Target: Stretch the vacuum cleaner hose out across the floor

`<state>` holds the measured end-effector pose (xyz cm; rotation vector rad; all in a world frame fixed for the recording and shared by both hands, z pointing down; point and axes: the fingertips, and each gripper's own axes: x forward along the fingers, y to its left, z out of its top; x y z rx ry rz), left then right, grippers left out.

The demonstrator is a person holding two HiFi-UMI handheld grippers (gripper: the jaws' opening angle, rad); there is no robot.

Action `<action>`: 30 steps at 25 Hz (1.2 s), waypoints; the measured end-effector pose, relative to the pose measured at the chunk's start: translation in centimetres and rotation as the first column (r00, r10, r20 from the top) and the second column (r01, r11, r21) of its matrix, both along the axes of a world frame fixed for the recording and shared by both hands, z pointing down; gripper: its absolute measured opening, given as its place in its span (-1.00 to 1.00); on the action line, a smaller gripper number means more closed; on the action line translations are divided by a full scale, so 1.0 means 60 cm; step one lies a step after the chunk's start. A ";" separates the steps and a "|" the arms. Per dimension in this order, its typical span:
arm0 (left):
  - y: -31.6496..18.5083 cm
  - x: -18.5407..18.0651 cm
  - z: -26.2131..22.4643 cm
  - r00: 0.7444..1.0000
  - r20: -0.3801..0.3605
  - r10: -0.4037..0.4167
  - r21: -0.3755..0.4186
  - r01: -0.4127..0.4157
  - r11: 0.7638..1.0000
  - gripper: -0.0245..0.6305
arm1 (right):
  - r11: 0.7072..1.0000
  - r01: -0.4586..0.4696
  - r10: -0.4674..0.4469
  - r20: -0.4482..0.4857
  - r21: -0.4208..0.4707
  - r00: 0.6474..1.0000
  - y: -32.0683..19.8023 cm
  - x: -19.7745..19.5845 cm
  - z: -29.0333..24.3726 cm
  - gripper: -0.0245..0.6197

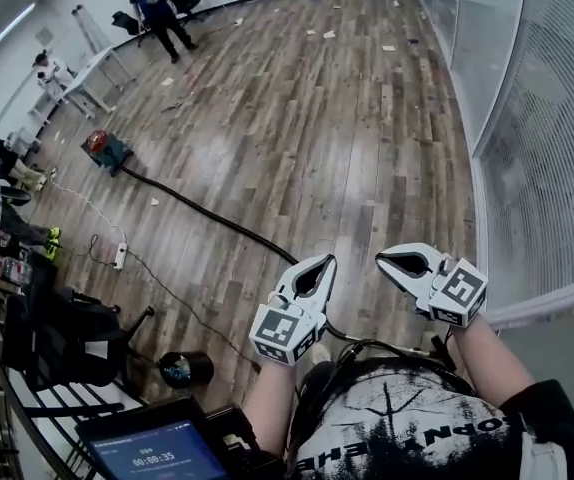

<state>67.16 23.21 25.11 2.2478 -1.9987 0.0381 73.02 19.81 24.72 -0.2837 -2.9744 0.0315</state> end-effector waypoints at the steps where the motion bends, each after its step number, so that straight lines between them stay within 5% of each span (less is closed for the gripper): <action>1: 0.000 0.015 0.000 1.000 0.000 -0.011 -0.001 0.011 1.000 -0.93 | 1.000 0.012 -0.012 -0.004 -0.003 1.000 -0.001 0.013 0.002 -0.90; 12: -0.007 0.101 0.013 0.996 -0.017 -0.088 -0.043 0.087 0.995 -0.93 | 0.996 0.090 -0.090 -0.008 -0.010 0.996 -0.021 0.080 0.016 -0.90; 30: -0.017 0.110 -0.004 0.994 0.026 -0.110 -0.040 0.111 0.993 -0.93 | 0.991 0.128 -0.128 0.012 0.046 0.992 -0.024 0.081 0.017 -0.90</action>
